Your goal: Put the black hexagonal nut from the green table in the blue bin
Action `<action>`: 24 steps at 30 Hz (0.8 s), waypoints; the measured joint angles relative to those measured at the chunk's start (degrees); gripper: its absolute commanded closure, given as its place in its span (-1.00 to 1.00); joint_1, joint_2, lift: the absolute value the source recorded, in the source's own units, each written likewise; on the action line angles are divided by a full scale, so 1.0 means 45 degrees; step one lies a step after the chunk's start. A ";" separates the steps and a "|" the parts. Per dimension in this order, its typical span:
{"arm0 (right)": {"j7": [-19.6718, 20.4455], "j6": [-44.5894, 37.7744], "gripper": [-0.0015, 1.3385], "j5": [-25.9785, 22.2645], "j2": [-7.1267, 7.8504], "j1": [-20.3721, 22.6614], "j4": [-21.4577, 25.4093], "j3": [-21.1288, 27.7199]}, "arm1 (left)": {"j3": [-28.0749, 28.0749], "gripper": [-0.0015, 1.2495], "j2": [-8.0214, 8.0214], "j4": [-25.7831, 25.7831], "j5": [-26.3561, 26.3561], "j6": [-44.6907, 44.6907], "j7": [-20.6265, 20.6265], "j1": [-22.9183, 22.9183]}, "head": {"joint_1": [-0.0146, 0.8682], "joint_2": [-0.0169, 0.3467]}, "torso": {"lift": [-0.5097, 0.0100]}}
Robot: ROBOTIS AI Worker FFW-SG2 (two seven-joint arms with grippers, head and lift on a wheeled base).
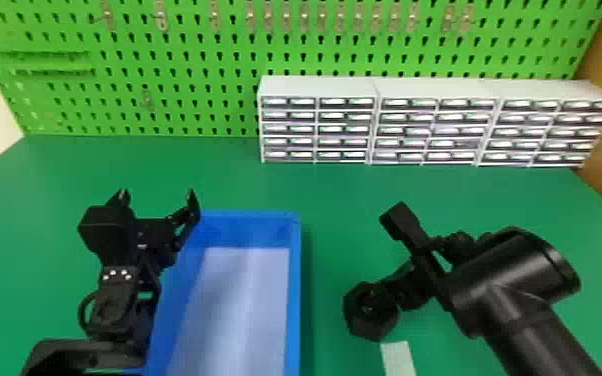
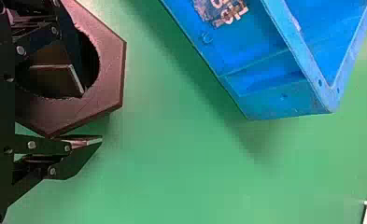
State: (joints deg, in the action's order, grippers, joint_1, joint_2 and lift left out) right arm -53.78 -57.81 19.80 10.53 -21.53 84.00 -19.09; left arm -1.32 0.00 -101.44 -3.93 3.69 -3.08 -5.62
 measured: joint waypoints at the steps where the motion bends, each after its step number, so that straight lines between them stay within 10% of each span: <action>1: -0.0002 -0.0013 0.29 -0.0007 0.0013 0.0004 0.0034 0.0016 | 0.0000 -0.65 0.0000 0.0001 -0.0002 0.0000 0.0000 0.0005 | 0.52 -0.59 | 0.59; 24: -0.0246 -0.0351 0.50 0.0460 0.0080 0.0134 0.1031 0.0957 | -0.0039 -0.65 0.0000 0.0004 -0.0007 0.0000 0.0000 0.0020 | 0.52 -0.59 | 0.59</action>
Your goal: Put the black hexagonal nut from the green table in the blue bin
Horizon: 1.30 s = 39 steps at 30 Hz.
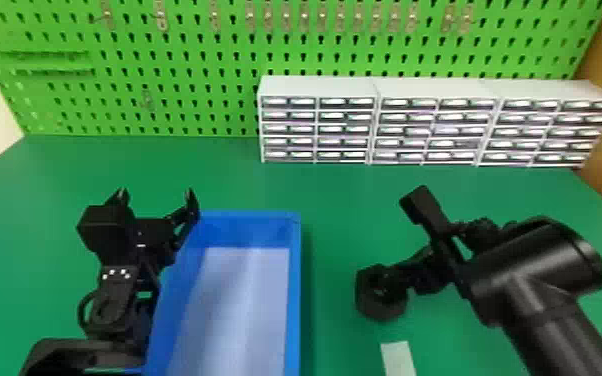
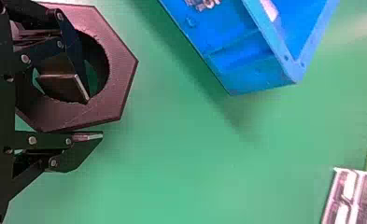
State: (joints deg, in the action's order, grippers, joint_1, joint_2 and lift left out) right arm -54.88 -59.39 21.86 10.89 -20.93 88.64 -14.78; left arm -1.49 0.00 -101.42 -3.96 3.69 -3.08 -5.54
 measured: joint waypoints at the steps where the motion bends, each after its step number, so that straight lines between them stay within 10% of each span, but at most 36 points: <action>1: -0.0009 -0.0002 0.50 0.0022 -0.0004 0.0015 0.0108 0.0119 | 0.0000 -0.65 0.0000 0.0000 0.0000 0.0000 0.0000 0.0000 | 0.52 -0.59 | 0.59; 39: 0.0055 -0.0414 0.50 -0.2357 -0.0317 -0.0270 0.4424 0.1567 | 0.0040 -0.65 0.0000 0.0036 -0.0039 -0.0001 0.0000 -0.0041 | 0.52 -0.59 | 0.59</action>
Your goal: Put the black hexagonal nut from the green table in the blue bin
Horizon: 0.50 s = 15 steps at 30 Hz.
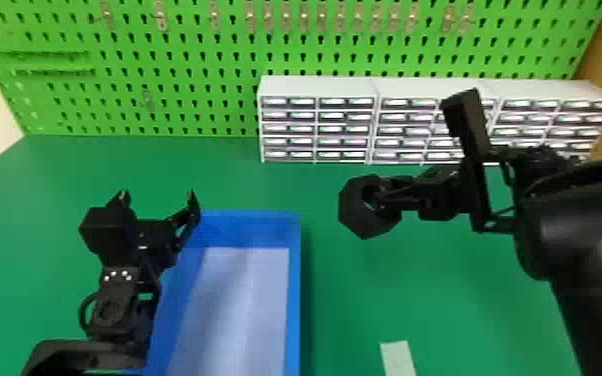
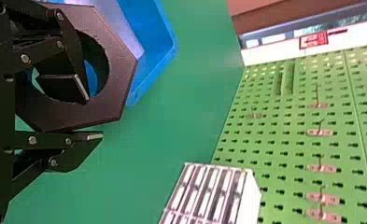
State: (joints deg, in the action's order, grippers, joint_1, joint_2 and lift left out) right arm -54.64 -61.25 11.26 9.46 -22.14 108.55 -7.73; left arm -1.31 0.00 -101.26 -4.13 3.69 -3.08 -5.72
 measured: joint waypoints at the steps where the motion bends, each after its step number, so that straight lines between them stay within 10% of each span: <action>1: 0.0013 -0.0012 0.50 -0.0085 0.0006 -0.0001 0.0023 -0.0056 | 0.0000 -0.65 0.0000 0.0000 0.0000 0.0000 0.0000 -0.0002 | 0.52 -0.59 | 0.59; 15: 0.0844 -0.0096 0.50 -0.1895 0.0199 -0.0005 0.0058 -0.1275 | -0.0025 -0.65 0.0000 -0.0001 0.0000 0.0000 0.0000 -0.0018 | 0.52 -0.59 | 0.59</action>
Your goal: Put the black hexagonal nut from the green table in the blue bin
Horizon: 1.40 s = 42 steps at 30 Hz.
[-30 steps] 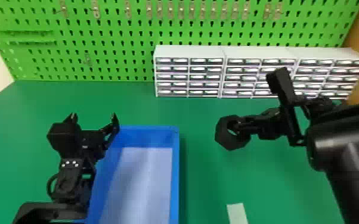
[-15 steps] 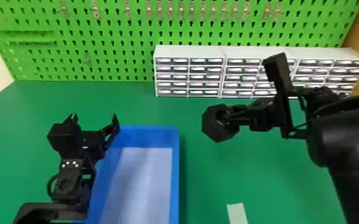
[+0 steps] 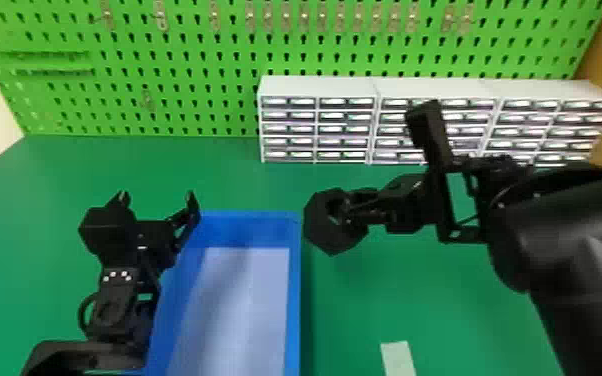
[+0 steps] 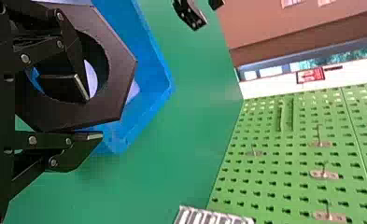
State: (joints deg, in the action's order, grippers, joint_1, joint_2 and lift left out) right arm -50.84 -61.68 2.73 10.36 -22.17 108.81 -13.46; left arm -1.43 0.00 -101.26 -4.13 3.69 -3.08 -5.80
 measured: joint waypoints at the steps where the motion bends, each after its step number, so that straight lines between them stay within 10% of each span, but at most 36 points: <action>1: 0.0089 -0.0002 0.50 -0.0134 0.0034 -0.0014 0.0000 -0.0114 | 0.0000 -0.65 0.0000 0.0000 0.0000 0.0000 0.0000 0.0000 | 0.52 -0.59 | 0.59; 42: 0.1182 0.0625 0.50 -0.4627 0.0294 -0.0984 -0.2215 -0.3672 | -0.0092 -0.65 0.0000 -0.0011 0.0000 0.0000 0.0000 0.0058 | 0.52 -0.59 | 0.59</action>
State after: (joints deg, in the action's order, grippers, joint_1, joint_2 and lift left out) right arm -45.52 -58.87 -18.09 11.68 -26.59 98.84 -29.99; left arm -1.84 0.00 -101.31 -4.13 3.69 -3.08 -5.54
